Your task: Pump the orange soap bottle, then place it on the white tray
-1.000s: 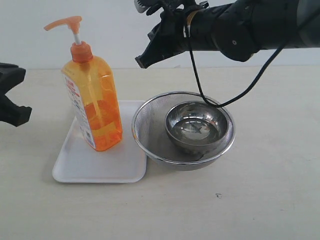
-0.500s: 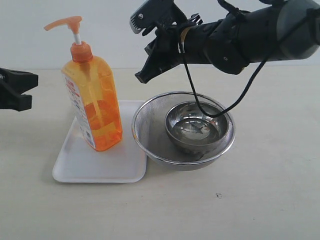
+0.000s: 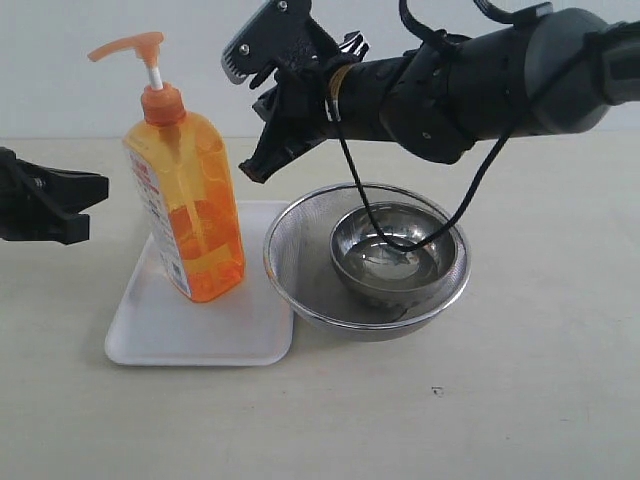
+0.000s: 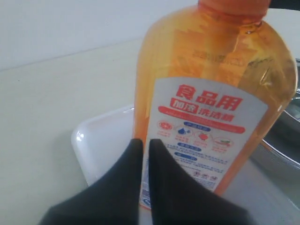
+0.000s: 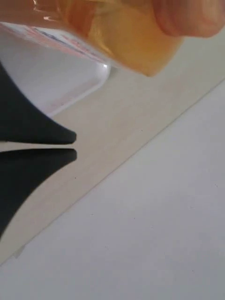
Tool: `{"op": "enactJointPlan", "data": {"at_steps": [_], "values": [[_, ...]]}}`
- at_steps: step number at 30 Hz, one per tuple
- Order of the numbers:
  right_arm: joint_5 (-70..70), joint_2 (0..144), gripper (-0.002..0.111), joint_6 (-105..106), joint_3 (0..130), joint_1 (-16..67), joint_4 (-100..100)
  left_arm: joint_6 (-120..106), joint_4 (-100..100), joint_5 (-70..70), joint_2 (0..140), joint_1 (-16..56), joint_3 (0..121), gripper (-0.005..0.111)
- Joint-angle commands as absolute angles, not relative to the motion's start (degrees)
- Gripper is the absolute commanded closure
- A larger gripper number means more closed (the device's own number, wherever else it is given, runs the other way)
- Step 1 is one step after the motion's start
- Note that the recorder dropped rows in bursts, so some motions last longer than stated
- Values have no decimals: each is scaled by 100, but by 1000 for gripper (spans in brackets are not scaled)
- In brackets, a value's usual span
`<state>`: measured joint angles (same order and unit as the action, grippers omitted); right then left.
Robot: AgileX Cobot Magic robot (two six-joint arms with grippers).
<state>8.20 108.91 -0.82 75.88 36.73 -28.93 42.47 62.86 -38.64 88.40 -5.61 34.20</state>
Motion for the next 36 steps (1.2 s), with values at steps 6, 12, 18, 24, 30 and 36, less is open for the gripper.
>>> {"op": "enactJointPlan", "data": {"at_steps": [6,12,18,24,30,36], "values": [[710,10980,108,-358,7598,3915,-2912,3714,5681,-4117,9045,-572,3496,102],[379,10980,108,-385,7598,4111,-2912,3725,5681,-4652,9082,-572,3535,102],[149,10980,108,-395,7598,4111,-2912,3785,5764,-4690,9082,-550,3535,102],[56,10980,108,-395,7598,4111,-2912,3812,5764,-4827,9097,-551,3535,102],[-156,10980,108,-395,7598,4121,-2912,3812,5741,-4937,9301,-551,3535,102],[-185,10980,108,-338,7598,4246,-2912,3812,5754,-5017,9412,-551,3604,102]]}}
